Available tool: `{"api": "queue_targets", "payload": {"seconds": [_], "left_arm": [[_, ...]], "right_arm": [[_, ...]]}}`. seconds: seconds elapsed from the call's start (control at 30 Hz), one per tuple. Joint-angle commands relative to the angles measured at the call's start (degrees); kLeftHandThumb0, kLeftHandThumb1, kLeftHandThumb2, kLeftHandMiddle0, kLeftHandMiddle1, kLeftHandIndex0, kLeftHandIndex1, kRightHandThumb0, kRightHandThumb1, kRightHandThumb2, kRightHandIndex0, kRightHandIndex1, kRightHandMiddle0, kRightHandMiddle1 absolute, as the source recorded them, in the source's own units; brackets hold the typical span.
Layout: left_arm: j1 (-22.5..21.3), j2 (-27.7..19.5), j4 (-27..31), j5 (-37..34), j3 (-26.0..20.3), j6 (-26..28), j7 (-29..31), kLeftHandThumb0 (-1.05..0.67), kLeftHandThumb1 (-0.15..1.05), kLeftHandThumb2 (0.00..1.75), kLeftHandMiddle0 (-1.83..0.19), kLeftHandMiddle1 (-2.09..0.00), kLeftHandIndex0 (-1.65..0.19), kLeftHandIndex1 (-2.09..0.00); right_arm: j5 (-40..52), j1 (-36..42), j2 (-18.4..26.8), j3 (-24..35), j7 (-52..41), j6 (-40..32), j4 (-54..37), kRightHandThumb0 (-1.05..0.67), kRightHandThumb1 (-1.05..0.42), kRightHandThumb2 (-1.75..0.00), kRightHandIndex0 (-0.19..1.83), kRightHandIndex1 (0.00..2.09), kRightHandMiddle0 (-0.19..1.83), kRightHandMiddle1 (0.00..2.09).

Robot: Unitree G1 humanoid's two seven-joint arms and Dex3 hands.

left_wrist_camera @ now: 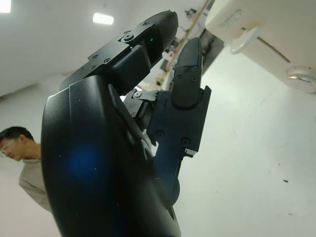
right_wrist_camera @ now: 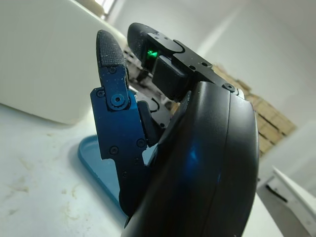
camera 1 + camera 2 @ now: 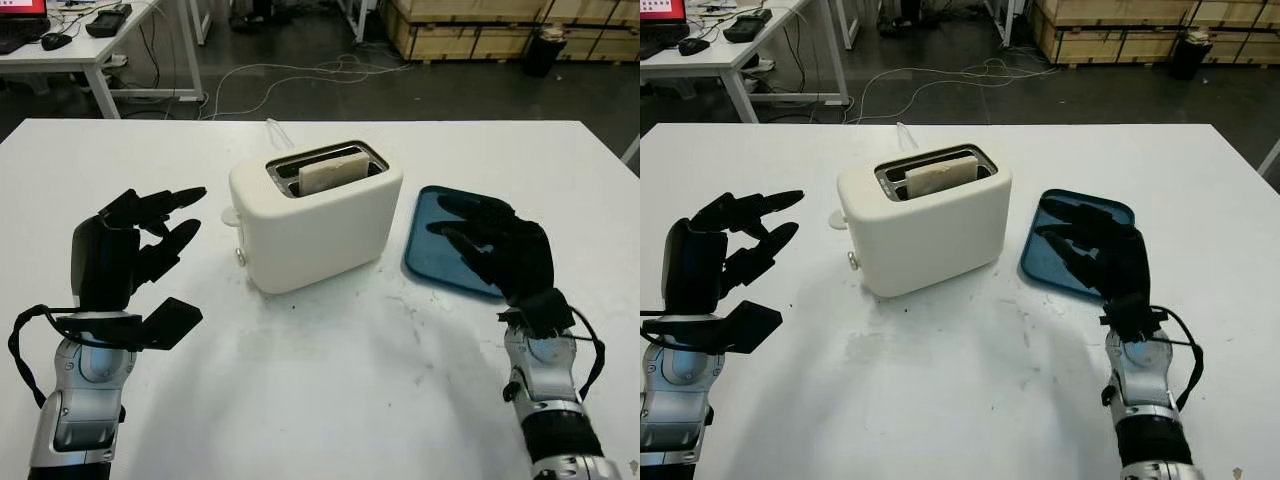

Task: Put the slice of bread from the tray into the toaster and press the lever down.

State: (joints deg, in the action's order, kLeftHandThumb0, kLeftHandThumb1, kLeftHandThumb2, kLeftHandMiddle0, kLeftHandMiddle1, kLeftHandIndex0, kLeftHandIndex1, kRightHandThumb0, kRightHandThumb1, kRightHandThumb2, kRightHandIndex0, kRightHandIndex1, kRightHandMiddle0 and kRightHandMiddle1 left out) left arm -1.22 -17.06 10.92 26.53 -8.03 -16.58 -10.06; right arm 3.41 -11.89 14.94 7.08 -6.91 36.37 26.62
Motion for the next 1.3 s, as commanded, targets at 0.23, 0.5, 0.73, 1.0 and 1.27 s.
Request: {"api": "queue_targets", "payload": {"seconds": [0.23,0.5,0.73,1.0,1.27], "left_arm": [[-2.96,-5.46,-4.14,1.10,-0.36,-6.92,-0.48,-0.24,0.92,0.07,-0.66,-1.75,-1.02,-0.02],[-5.54,-13.56,-5.46,8.34,0.79,-8.35,1.30,-0.27,0.90,0.01,-0.69,-1.75,-1.07,-0.04],[-8.05,-16.69,-6.61,11.32,2.59,-7.70,2.88,-0.25,0.90,0.00,-0.71,-1.75,-1.11,-0.05],[-10.89,-17.50,-9.18,13.83,5.03,-6.97,2.02,-0.25,0.87,0.00,-0.77,-1.75,-1.18,-0.07],[-13.57,-18.10,-14.60,13.49,7.59,-7.07,2.42,-0.27,0.92,0.19,-0.77,-1.75,-1.12,-0.06]], "right_arm": [[-3.49,0.80,-1.56,-0.89,1.12,0.21,0.83,-0.47,-0.92,-0.09,1.07,0.37,1.04,0.01],[-2.39,0.32,-1.66,-0.54,0.28,0.83,1.21,-0.46,-0.92,-0.07,1.09,0.35,1.06,0.01],[-1.82,0.64,-2.09,-0.70,-0.18,0.29,0.42,-0.45,-0.92,-0.07,1.09,0.34,1.05,0.01],[-1.01,0.71,-2.27,-0.59,-1.21,0.10,0.29,-0.47,-0.92,-0.07,1.09,0.33,1.05,0.00],[-0.37,1.05,-2.34,-0.50,-2.13,-0.16,-0.02,-0.48,-0.92,-0.07,1.10,0.32,1.05,0.00]]}}
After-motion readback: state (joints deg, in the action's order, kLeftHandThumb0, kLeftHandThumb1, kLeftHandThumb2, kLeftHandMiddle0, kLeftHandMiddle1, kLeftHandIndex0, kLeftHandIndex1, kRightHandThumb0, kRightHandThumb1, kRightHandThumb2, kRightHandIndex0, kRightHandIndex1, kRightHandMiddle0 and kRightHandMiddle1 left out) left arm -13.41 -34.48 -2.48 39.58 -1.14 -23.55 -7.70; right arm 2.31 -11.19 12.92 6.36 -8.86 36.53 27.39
